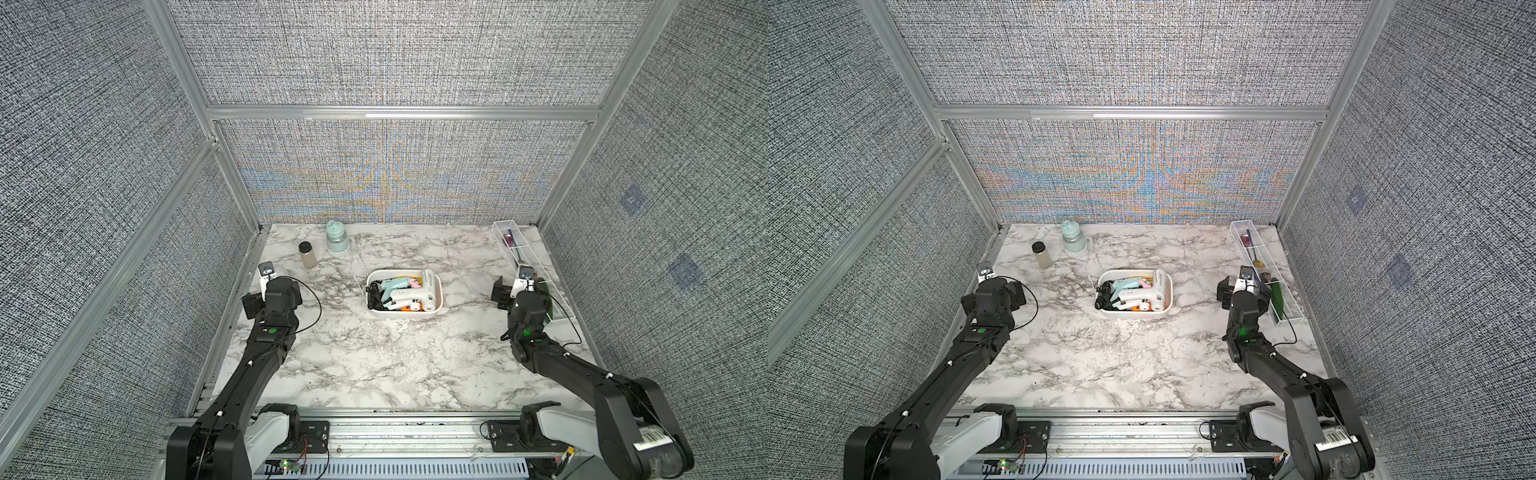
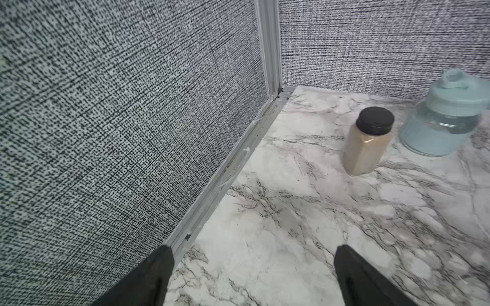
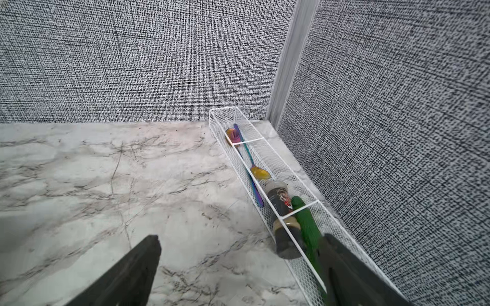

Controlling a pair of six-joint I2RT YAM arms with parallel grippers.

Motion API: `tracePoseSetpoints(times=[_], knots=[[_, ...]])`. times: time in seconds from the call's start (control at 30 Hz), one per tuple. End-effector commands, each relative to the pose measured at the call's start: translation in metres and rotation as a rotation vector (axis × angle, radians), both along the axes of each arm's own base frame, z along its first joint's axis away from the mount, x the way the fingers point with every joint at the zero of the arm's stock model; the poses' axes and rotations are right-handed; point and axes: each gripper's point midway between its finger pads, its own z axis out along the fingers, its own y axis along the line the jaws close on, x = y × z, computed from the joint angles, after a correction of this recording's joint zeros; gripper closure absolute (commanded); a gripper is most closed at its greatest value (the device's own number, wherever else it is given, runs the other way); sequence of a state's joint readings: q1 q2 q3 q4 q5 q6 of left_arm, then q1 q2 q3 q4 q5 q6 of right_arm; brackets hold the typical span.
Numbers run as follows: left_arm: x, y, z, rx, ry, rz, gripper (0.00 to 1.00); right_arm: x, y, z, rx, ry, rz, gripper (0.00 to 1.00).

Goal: Put the hot melt glue gun into the storage box
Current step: Reset both arms

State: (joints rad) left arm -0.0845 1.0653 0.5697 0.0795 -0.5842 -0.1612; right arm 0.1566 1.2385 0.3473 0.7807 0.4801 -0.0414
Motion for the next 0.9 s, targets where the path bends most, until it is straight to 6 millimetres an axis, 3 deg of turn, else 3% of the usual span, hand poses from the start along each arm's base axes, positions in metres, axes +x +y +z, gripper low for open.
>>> tracePoseSetpoints(times=[0.0,0.13,0.27,0.37,0.53,0.57,0.63,0.7,0.87], knots=[[0.015,0.014,0.009,-0.047,-0.143,0.060,0.00,0.009,0.002,0.012,0.006,-0.115,0.037,0.03],[0.018,0.031,-0.026,-0.065,-0.105,0.134,0.00,0.018,0.016,0.002,0.014,-0.060,0.109,0.02],[0.024,0.035,-0.052,-0.067,-0.091,0.157,0.00,0.003,0.013,-0.019,0.039,-0.057,0.115,0.02],[0.034,0.034,-0.052,-0.045,-0.090,0.132,0.00,0.000,0.018,-0.019,0.034,-0.087,0.159,0.01],[0.036,0.027,-0.061,-0.057,-0.121,0.071,0.03,-0.001,0.002,-0.037,0.093,-0.103,0.119,0.01],[0.035,0.025,-0.060,-0.052,-0.135,0.059,0.03,-0.005,0.000,-0.032,0.088,-0.150,0.112,0.01],[0.041,0.012,-0.061,-0.034,-0.121,-0.012,0.03,0.001,0.002,-0.040,0.101,-0.079,0.118,0.01],[0.054,-0.008,-0.065,0.011,-0.086,-0.105,0.01,-0.003,0.001,-0.035,0.092,-0.131,0.118,0.01],[0.056,-0.007,-0.076,-0.027,-0.091,-0.131,0.01,0.003,-0.003,-0.040,0.108,-0.082,0.096,0.01]])
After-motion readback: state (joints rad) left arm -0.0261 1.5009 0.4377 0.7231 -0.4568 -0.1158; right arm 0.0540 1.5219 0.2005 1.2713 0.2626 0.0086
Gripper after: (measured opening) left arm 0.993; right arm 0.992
